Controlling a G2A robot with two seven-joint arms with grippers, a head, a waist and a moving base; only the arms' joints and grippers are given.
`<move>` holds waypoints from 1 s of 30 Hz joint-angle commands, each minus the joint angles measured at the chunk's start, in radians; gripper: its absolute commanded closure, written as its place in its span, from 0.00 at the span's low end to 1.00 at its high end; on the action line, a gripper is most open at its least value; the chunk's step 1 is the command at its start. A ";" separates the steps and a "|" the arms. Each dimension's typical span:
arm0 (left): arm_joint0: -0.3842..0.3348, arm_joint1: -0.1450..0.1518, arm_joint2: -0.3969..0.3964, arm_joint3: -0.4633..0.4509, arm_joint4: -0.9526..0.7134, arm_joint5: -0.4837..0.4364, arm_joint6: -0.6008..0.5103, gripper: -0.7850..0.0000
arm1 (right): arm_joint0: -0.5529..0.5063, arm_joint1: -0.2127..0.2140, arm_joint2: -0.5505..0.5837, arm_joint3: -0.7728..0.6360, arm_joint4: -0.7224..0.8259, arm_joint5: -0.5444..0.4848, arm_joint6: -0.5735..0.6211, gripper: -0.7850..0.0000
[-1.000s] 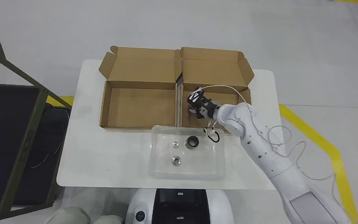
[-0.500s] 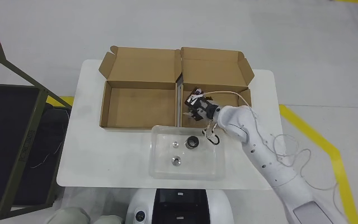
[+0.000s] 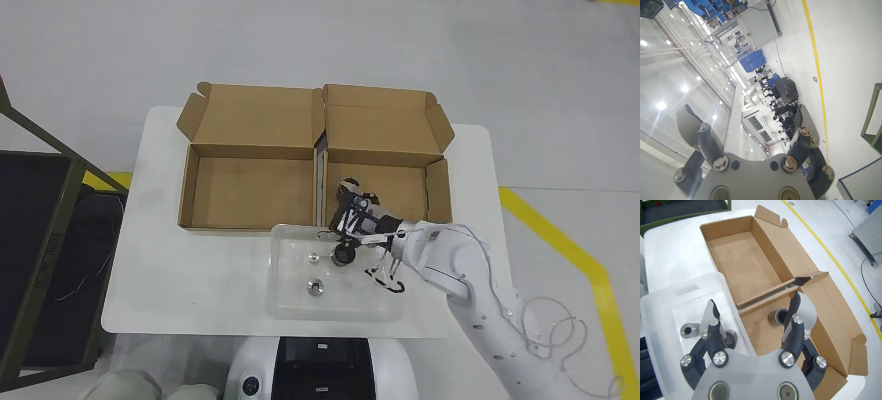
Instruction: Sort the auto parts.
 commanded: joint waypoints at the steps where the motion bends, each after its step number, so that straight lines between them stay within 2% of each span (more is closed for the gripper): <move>1: 0.000 0.000 0.000 0.000 0.000 0.000 0.000 0.00 | -0.023 0.006 0.007 -0.023 -0.011 -0.037 -0.021 0.08; 11: 0.000 0.000 0.000 0.000 0.000 0.000 0.000 0.00 | -0.116 0.026 -0.006 -0.077 -0.116 -0.110 -0.064 0.13; 22: 0.000 0.000 0.000 0.000 0.000 0.000 0.000 0.00 | -0.163 0.042 -0.013 -0.056 -0.233 -0.121 -0.097 0.15; 30: 0.000 0.000 0.000 0.000 0.000 0.000 0.000 0.00 | -0.180 0.051 -0.009 -0.021 -0.263 -0.123 -0.117 0.16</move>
